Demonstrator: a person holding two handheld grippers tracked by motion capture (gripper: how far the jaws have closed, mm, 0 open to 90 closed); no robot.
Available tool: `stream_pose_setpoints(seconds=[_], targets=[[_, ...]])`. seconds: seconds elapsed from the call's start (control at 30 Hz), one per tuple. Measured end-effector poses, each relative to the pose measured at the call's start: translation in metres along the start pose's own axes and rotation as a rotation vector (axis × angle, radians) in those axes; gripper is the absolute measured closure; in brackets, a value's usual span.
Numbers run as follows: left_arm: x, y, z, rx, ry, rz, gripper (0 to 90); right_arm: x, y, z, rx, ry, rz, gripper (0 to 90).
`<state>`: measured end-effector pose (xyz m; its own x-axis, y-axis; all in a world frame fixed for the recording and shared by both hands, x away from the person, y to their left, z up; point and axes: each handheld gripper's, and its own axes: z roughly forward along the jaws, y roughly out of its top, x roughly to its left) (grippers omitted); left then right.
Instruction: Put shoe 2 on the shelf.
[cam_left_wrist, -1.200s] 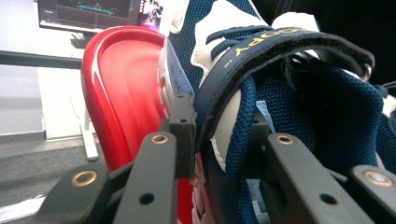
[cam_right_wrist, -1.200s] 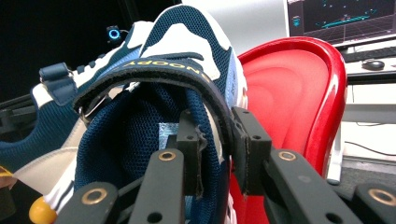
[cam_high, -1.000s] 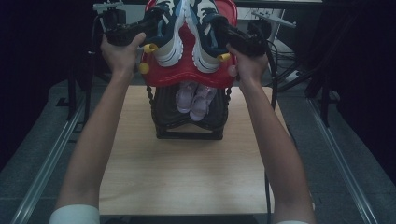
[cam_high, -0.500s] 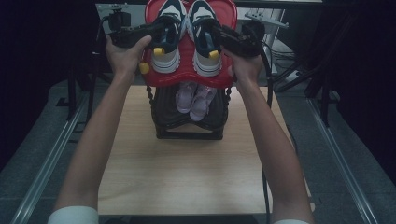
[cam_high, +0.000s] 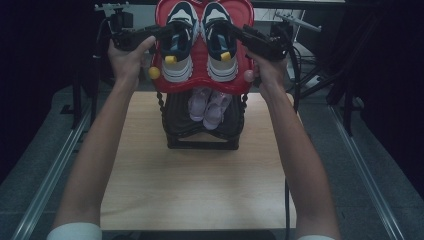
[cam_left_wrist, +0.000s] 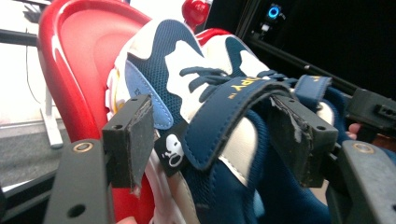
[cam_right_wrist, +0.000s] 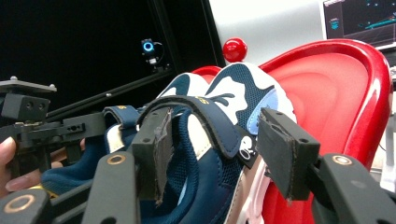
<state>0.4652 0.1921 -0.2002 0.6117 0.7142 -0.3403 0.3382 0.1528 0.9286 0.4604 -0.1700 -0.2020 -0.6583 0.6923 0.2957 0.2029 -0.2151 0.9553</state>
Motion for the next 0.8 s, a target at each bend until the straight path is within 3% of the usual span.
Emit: stream_pose_setpoints(seconds=[0.4,0.7,0.8], targets=[[0.001,-0.001,-0.017,-0.037,-0.036,-0.028,32.7,-0.012,0.001,-0.023,-0.018,0.042,0.035,45.5],[0.001,-0.008,-0.036,-0.052,-0.028,-0.005,33.0,-0.021,-0.006,-0.043,-0.024,0.023,0.015,46.4],[0.005,-0.012,-0.043,-0.060,-0.033,-0.018,33.0,-0.024,-0.009,-0.048,-0.025,0.017,0.009,46.5]])
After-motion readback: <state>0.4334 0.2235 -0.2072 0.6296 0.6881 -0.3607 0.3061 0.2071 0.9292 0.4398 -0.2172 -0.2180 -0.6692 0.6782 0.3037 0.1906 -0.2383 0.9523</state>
